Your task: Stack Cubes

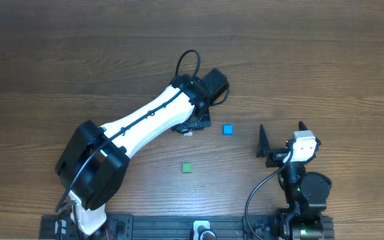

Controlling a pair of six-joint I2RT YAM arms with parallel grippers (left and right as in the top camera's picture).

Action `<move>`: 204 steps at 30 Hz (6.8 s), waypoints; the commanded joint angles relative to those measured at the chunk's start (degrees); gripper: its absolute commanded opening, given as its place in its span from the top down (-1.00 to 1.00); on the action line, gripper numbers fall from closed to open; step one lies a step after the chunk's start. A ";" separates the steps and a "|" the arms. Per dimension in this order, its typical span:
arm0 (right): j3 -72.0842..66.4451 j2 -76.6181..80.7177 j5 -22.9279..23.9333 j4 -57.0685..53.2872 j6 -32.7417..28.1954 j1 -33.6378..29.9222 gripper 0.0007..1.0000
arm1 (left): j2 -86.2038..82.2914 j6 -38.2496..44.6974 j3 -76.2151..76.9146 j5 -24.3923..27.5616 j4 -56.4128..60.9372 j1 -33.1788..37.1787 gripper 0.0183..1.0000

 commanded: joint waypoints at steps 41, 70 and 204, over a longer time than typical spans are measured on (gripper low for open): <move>-0.55 -0.57 0.39 0.22 -0.04 0.42 -0.98 | 1.18 -0.83 -1.44 -0.04 0.81 0.66 0.62; -0.55 -0.57 0.39 0.22 -0.04 0.42 -0.98 | 1.18 -0.83 -1.49 0.17 0.79 0.66 0.34; -0.55 -0.57 0.98 0.20 -0.02 0.42 -0.98 | -111.93 43.15 -85.48 16.44 57.70 44.24 -1.00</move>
